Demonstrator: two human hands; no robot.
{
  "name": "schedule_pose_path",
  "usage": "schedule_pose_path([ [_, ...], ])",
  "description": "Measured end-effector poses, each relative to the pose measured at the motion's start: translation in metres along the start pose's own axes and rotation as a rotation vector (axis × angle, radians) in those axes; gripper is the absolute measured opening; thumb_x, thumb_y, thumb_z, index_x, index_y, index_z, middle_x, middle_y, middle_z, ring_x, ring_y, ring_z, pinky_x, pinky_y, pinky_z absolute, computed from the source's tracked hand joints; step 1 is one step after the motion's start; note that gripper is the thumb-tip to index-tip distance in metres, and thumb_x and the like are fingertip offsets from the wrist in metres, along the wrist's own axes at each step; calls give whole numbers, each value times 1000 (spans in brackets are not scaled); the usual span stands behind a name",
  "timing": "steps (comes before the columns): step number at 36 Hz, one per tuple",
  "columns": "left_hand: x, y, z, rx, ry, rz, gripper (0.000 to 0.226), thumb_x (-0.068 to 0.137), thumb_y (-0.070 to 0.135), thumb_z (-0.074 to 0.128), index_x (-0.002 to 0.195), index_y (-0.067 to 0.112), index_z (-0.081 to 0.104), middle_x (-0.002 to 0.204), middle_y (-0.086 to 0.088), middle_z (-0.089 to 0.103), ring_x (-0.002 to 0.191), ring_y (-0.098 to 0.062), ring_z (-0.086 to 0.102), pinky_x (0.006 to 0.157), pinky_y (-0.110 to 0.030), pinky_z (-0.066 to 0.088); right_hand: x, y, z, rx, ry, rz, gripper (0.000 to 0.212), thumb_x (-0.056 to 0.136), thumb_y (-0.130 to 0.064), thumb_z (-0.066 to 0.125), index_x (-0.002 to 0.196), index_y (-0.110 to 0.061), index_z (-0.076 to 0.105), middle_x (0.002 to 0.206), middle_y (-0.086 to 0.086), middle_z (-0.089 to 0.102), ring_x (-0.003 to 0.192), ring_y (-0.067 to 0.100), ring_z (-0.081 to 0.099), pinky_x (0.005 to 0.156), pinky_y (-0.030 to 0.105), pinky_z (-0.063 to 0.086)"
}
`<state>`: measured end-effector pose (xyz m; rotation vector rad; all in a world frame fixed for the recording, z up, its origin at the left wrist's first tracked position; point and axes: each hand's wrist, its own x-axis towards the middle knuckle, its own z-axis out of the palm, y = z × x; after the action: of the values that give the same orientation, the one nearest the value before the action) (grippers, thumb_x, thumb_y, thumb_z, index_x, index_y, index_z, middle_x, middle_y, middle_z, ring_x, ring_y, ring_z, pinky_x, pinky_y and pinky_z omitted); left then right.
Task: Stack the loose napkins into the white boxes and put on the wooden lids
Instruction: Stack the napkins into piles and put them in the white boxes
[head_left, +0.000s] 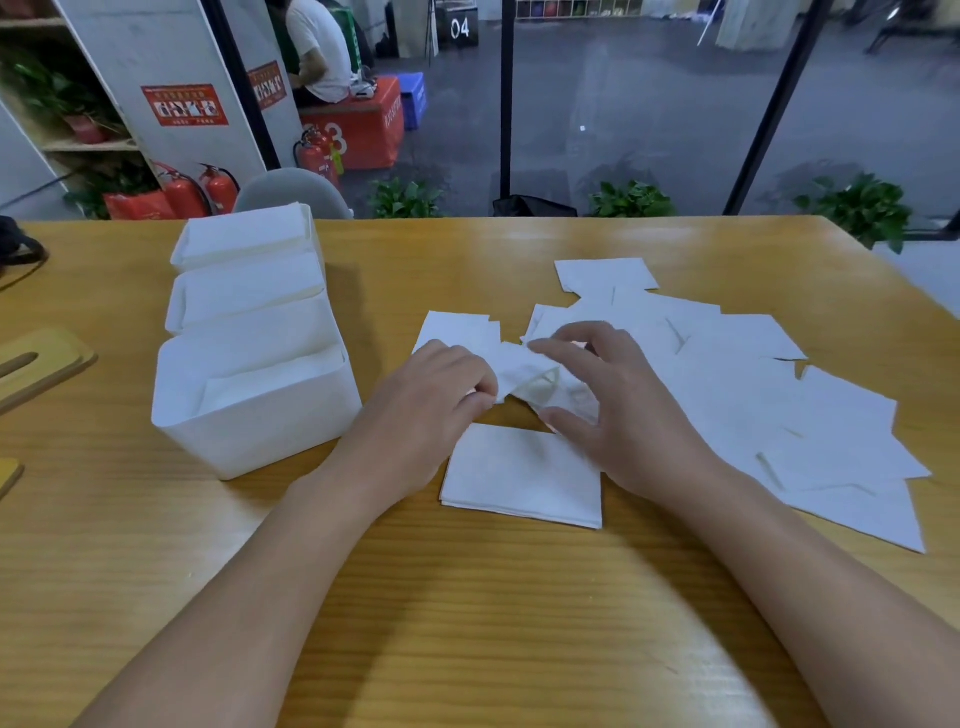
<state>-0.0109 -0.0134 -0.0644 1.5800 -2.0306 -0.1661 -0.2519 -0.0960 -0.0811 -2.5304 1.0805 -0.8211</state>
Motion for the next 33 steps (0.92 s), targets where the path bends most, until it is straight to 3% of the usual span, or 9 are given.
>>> schedule_pose_path([
  [5,-4,4,-5,-180,-26,-25,13,111,25,60,101,29,67,100,19,64,108,-10,58,83,-18,41,2,5,4,-45,142,-84,7,98,-20,76,103,-25,79,122,-10,66,112,22,51,95,50,49],
  [7,-4,4,-8,-249,-34,-42,13,111,24,60,102,30,67,102,16,67,108,-13,59,85,-19,43,2,5,1,-29,163,-79,9,98,-22,77,106,-26,78,122,-11,66,116,22,51,100,48,47],
  [11,-6,3,-12,-362,-56,-36,12,110,21,63,104,29,70,109,11,71,108,-22,63,91,-25,47,1,-1,-3,-51,88,-68,46,92,-34,83,135,-30,68,138,-14,60,130,21,46,113,40,35],
  [16,-7,5,-13,-451,-26,-31,9,108,17,66,107,22,74,110,9,75,106,-23,66,95,-28,49,2,0,-2,-7,149,-106,7,100,-32,74,106,-31,78,112,-19,71,114,17,52,107,41,33],
  [19,-7,4,-11,-473,34,-32,15,113,24,59,116,23,73,116,7,74,113,-23,67,99,-35,52,3,1,-4,24,137,-73,16,103,-39,66,101,-29,78,99,-19,71,104,15,57,106,42,36],
  [23,-8,9,-6,-490,59,-77,31,112,48,55,138,36,67,127,13,71,122,-17,66,103,-25,49,2,-7,-8,11,126,-60,15,105,-35,69,100,-23,77,80,-11,67,82,13,56,92,39,42],
  [26,-7,12,-2,-387,113,-69,24,106,39,69,129,34,74,120,19,74,113,-14,68,93,-18,49,-1,-14,-9,103,89,2,8,102,-34,73,103,-27,77,68,-12,63,66,10,54,71,29,42],
  [28,-6,11,0,-384,165,-67,12,108,27,69,114,28,80,110,18,77,102,-17,70,85,-24,51,-3,-17,-11,194,47,62,5,101,-37,74,105,-34,75,62,-13,61,60,9,55,61,24,40],
  [33,-4,-3,-3,-516,147,-190,12,107,27,70,102,32,80,93,6,76,79,-28,62,72,-42,50,-3,-18,-24,304,-34,116,11,107,-33,66,109,-34,76,77,-12,68,65,4,57,60,16,40],
])
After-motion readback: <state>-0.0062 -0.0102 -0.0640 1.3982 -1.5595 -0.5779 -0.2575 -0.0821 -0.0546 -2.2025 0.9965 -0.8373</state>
